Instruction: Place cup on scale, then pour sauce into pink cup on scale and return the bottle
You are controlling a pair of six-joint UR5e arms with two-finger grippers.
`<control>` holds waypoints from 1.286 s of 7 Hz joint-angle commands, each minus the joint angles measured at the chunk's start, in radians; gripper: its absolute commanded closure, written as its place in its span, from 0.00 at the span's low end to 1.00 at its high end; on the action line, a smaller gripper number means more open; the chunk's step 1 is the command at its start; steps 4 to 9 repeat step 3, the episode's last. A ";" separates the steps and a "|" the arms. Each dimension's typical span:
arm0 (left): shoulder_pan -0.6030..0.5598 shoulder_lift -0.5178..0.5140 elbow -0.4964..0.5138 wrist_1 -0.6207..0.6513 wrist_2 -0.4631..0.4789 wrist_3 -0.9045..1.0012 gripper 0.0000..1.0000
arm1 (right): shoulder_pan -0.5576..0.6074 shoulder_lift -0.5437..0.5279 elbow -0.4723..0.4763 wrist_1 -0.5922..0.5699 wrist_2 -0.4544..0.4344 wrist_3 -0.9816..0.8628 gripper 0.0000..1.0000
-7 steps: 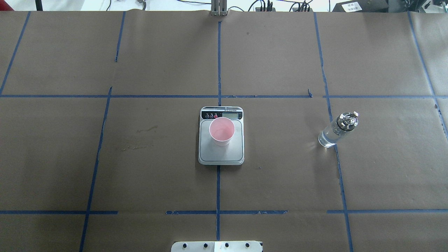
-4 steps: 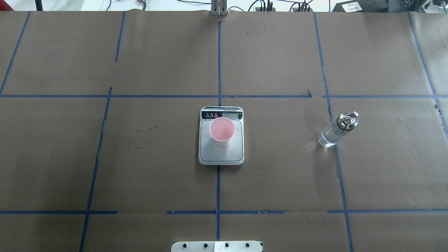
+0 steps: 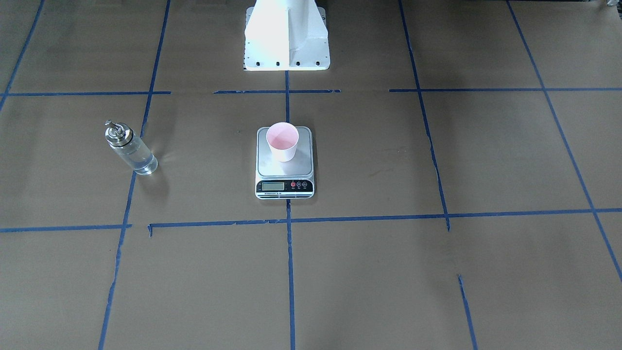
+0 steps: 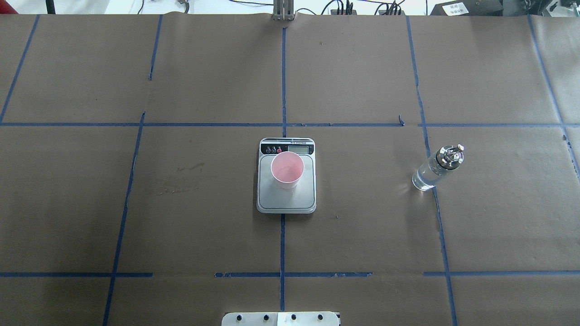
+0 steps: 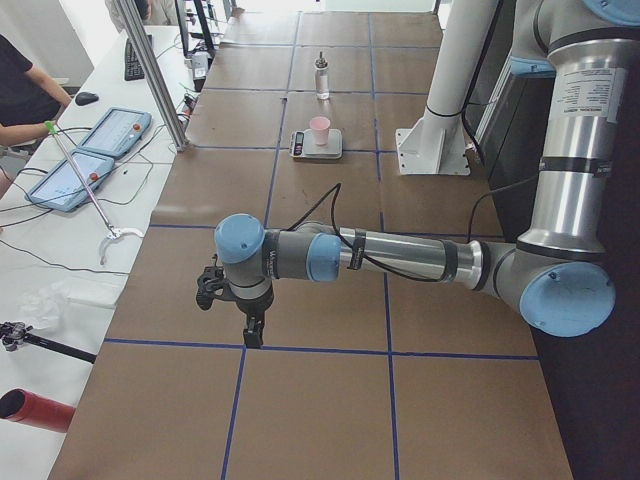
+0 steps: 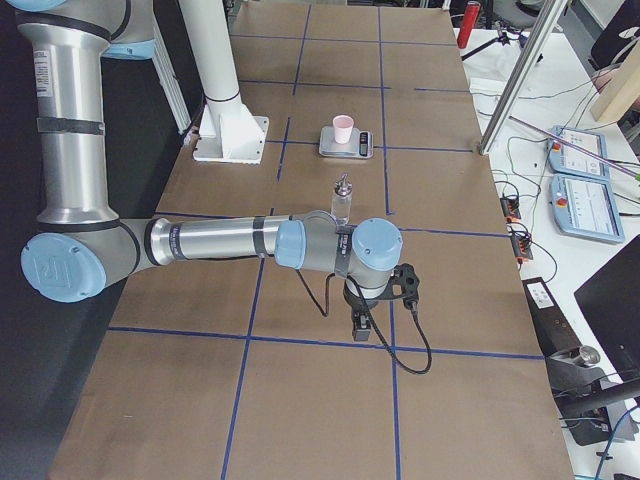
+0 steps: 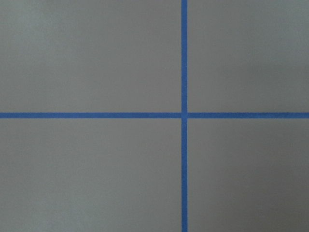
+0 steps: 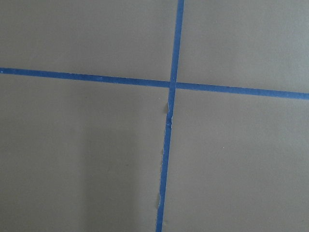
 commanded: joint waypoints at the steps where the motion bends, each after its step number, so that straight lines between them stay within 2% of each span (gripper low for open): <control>1: 0.000 -0.004 -0.002 0.001 0.002 0.003 0.00 | 0.000 0.000 0.000 0.002 0.001 0.001 0.00; 9: -0.001 -0.004 -0.008 0.003 0.000 0.004 0.00 | 0.000 0.000 0.000 0.002 0.001 0.001 0.00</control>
